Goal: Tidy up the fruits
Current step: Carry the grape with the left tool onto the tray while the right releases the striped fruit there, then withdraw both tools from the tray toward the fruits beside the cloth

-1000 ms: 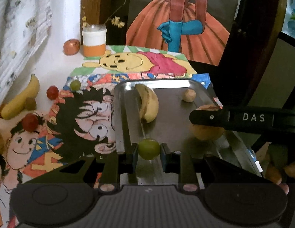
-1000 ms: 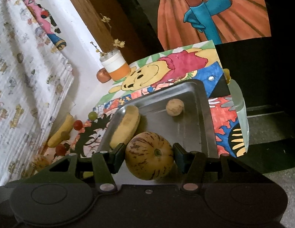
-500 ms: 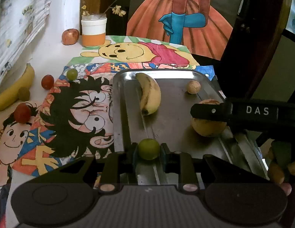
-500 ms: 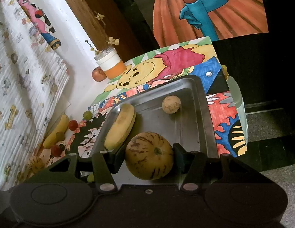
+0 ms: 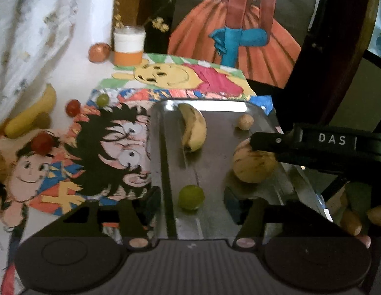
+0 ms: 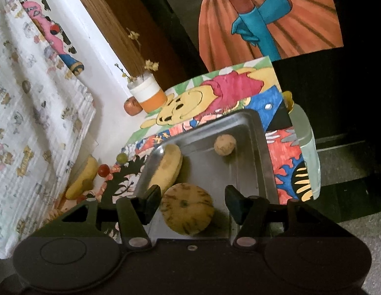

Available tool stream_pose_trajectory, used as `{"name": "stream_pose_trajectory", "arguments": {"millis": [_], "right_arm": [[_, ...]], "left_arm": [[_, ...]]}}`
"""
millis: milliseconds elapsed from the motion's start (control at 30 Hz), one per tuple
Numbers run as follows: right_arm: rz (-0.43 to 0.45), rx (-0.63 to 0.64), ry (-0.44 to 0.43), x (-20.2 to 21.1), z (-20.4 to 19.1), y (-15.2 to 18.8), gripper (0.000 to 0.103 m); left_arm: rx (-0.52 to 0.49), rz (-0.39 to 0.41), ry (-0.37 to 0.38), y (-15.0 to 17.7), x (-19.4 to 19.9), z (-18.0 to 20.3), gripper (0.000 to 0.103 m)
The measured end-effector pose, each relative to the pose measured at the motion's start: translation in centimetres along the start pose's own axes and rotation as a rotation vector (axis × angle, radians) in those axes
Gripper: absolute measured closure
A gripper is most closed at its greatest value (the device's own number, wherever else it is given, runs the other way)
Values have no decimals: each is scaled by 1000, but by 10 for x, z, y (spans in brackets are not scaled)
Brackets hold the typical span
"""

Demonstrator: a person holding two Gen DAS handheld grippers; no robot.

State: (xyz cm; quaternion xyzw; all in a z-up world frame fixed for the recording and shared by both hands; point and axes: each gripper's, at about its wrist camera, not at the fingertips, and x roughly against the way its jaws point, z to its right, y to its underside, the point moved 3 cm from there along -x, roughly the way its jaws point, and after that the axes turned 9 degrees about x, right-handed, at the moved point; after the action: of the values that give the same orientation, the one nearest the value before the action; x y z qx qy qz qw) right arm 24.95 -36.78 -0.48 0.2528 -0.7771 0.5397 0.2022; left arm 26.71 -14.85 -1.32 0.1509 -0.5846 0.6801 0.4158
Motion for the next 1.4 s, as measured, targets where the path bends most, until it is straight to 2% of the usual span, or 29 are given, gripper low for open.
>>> {"name": "stream_pose_trajectory", "arguments": {"millis": [67, 233, 400, 500, 600, 967, 1400], "right_arm": [[14, 1, 2, 8, -2, -1, 38], [48, 5, -15, 29, -8, -3, 25], [86, 25, -36, 55, -21, -5, 14], [103, 41, -44, 70, -28, -4, 5], [111, 63, -56, 84, -37, -1, 1], [83, 166, -44, 118, -72, 24, 1], [-93, 294, -16, 116, -105, 75, 1]], "left_arm": [[8, 12, -4, 1, 9, -1, 39], [58, 64, -57, 4, 34, -12, 15], [78, 116, -118, 4, 57, -21, 2], [101, 146, -134, 6, 74, -26, 0], [116, 167, -151, 9, 89, -29, 0], [186, 202, -219, 31, 138, -43, 0], [222, 124, -335, 66, 153, -73, 0]]}}
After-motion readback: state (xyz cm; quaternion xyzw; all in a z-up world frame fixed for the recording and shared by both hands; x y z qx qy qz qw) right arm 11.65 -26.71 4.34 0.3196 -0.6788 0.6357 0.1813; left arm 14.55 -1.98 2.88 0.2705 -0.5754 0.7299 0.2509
